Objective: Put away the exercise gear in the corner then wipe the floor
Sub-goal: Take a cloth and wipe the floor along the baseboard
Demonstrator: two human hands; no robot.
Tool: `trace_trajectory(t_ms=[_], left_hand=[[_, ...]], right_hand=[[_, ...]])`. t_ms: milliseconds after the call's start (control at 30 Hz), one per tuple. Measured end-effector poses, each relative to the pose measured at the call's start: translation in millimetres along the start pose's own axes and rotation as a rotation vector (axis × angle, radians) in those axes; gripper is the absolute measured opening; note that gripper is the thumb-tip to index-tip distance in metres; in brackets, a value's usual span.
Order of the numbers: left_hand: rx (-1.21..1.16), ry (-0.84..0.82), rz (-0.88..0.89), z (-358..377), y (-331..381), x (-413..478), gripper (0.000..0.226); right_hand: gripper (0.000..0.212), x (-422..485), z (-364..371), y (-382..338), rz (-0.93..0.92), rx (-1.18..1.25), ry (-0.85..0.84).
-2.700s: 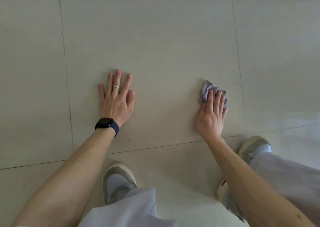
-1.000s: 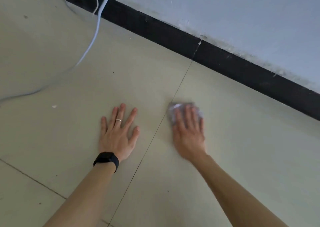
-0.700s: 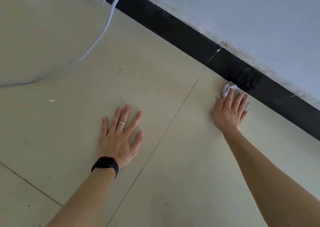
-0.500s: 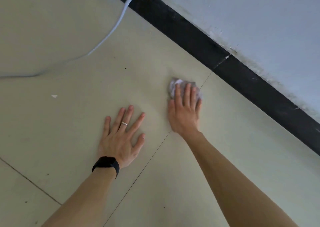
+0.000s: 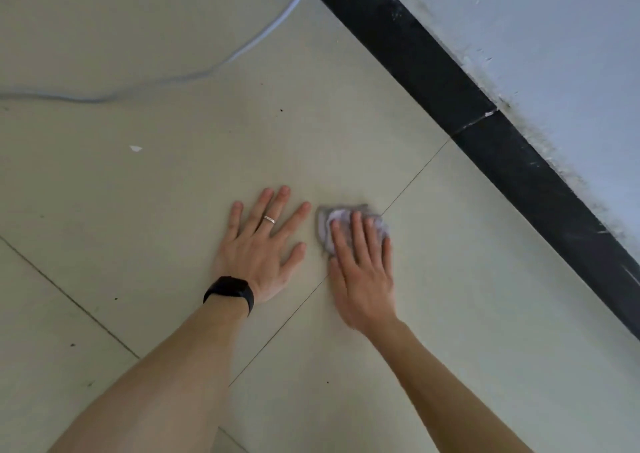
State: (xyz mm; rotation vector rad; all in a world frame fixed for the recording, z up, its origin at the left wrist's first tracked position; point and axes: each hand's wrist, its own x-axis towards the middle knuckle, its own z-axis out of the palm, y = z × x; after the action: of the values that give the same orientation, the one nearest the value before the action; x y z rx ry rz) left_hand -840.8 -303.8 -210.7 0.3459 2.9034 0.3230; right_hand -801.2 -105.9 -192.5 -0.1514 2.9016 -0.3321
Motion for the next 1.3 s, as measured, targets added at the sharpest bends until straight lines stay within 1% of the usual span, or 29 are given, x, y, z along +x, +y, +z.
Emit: trace_trajectory(t_ms=[67, 100, 133, 167, 200, 267, 300, 333, 367, 400, 500, 533, 567, 600, 633, 667, 733, 767, 800, 833, 867, 933, 1000, 1033, 1067, 1100, 1133, 1233, 1300], left_hand=[[-0.003, 0.004, 0.008, 0, 0, -1, 0.065], [0.0, -0.002, 0.006, -1, -1, -1, 0.065], [0.002, -0.011, 0.002, -1, -1, -1, 0.064], [0.006, -0.018, 0.0, -2, -1, 0, 0.064], [0.01, -0.022, -0.005, -2, 0, 1, 0.063], [0.017, -0.029, -0.006, 0, 1, 2, 0.062], [0.018, -0.025, -0.006, 1, 1, 2, 0.062], [0.021, -0.019, -0.004, 2, 1, 1, 0.061], [0.023, -0.015, -0.007, 3, 1, 0, 0.061], [0.025, -0.013, -0.011, 3, 1, 0, 0.061], [0.04, -0.031, 0.016, 1, 1, 2, 0.062], [0.04, -0.054, 0.048, -2, 1, 0, 0.062], [0.031, -0.066, 0.08, -3, -2, -8, 0.062], [0.017, -0.06, 0.099, -4, -6, -19, 0.062], [-0.005, -0.043, 0.089, -5, -9, -33, 0.062], [-0.027, -0.032, 0.052, -4, -12, -53, 0.062], [-0.036, -0.049, -0.027, 2, -15, -100, 0.065], [-0.019, -0.063, -0.049, 8, -15, -122, 0.065], [0.003, -0.082, -0.057, 13, -14, -138, 0.065], [0.009, -0.097, -0.062, 16, -15, -148, 0.064], [0.005, -0.107, -0.069, 18, -16, -154, 0.063], [0.009, -0.13, -0.081, 18, -17, -156, 0.063], [0.018, -0.175, -0.064, 13, -14, -152, 0.062], [0.0, -0.198, -0.052, 9, -13, -151, 0.061], [-0.028, -0.218, -0.042, 3, -13, -151, 0.06], [-0.061, -0.226, -0.039, -4, -14, -151, 0.059], [-0.094, -0.215, -0.047, -11, -17, -152, 0.059], [-0.139, -0.144, -0.171, -34, -46, -159, 0.059], [-0.125, -0.136, -0.271, -48, -77, -157, 0.059]], right_hand=[[0.054, -45, 5, 1, -0.35, -0.072, -0.08], [0.053, -44, -1, 16, -0.476, -0.085, -0.117], [0.053, -34, -5, 34, -0.527, -0.126, -0.11], [0.053, -22, -9, 49, -0.472, -0.15, -0.081], [0.054, -7, -13, 63, -0.305, -0.133, -0.035], [0.055, 14, -16, 74, 0.225, 0.006, 0.077], [0.056, 16, -11, 66, 0.423, 0.082, 0.111], [0.056, 9, -4, 48, 0.499, 0.107, 0.127], [0.056, -6, 6, 27, 0.45, 0.086, 0.124], [0.056, -29, 15, 4, 0.299, 0.06, 0.103], [0.055, -112, 36, -37, -0.348, -0.025, -0.068], [0.054, -127, 36, -31, -0.501, -0.047, -0.112], [0.053, -131, 32, -19, -0.581, -0.069, -0.133], [0.052, -128, 32, -4, -0.57, -0.094, -0.109], [0.052, -120, 30, 11, -0.462, -0.102, -0.07], [0.053, -112, 28, 23, -0.274, -0.085, -0.025], [0.058, -107, 23, 36, 0.225, 0.07, 0.045], [0.06, -111, 25, 30, 0.413, 0.151, 0.064], [0.06, -119, 31, 15, 0.498, 0.182, 0.079], [0.06, -135, 39, -4, 0.471, 0.153, 0.101], [0.06, -154, 47, -26, 0.345, 0.098, 0.112], [0.057, -195, 61, -60, -0.082, 0.0, 0.038], [0.053, -212, 62, -62, -0.462, -0.07, -0.047], [0.052, -205, 57, -52, -0.558, -0.087, -0.078], [0.052, -192, 52, -44, -0.576, -0.114, -0.088], [0.053, -176, 46, -36, -0.521, -0.132, -0.083], [0.054, -157, 41, -31, -0.386, -0.11, -0.069], [0.056, -106, 30, -46, 0.168, 0.09, -0.047], [0.058, -95, 35, -77, 0.329, 0.163, -0.044]])
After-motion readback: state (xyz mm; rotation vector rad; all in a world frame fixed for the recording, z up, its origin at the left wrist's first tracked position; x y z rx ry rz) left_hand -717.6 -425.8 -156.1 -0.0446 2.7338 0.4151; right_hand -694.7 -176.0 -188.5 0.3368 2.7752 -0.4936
